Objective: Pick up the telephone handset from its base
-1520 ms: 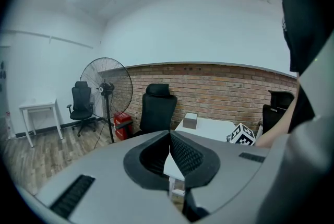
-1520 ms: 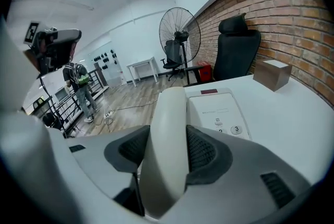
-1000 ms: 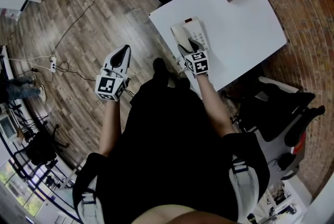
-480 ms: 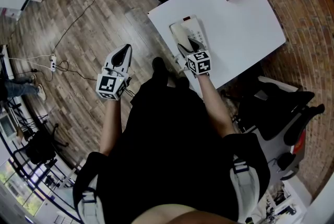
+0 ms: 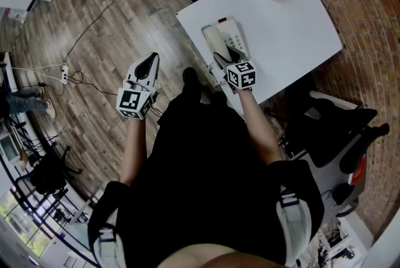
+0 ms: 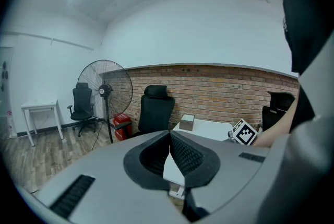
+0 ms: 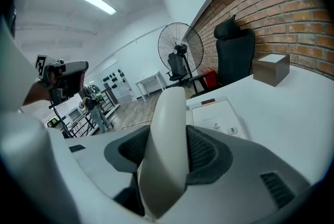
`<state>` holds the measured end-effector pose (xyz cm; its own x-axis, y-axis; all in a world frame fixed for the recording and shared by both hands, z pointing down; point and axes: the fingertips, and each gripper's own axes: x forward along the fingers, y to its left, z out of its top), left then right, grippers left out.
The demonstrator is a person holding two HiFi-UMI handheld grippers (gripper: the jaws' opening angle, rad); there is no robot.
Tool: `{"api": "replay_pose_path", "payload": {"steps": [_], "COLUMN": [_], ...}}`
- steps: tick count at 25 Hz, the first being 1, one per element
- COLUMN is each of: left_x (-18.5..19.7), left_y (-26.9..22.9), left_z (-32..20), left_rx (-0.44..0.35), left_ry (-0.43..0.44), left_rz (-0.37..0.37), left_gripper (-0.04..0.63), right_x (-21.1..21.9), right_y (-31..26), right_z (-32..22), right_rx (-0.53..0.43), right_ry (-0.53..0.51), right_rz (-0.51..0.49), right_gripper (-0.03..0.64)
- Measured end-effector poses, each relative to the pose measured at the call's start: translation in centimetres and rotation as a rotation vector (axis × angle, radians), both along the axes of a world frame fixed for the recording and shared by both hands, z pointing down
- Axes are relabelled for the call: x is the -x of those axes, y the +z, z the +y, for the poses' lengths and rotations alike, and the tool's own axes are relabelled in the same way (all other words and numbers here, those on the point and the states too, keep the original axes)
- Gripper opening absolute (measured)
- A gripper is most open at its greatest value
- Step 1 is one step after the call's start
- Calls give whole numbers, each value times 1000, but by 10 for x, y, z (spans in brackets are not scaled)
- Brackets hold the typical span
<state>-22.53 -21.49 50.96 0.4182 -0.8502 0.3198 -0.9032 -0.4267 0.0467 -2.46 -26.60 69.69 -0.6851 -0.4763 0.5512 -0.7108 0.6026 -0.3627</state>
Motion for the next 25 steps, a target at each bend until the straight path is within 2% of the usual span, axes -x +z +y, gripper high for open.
{"api": "replay_pose_path", "payload": {"steps": [13,25], "left_x": [-12,-19], "left_y": [-3,-1], "left_z": [15,28], "left_rx": [-6,-7], "left_ry": [-16,-34], "left_rz": [-5,9], "left_gripper": [20,20], "right_x": [-10,-7], "right_y": [-11,-38], "right_z": [8,24], "right_rx": [25,4], "right_ry": [9,-65], "right_rz": [-111,-177], "right_gripper": [212,212]}}
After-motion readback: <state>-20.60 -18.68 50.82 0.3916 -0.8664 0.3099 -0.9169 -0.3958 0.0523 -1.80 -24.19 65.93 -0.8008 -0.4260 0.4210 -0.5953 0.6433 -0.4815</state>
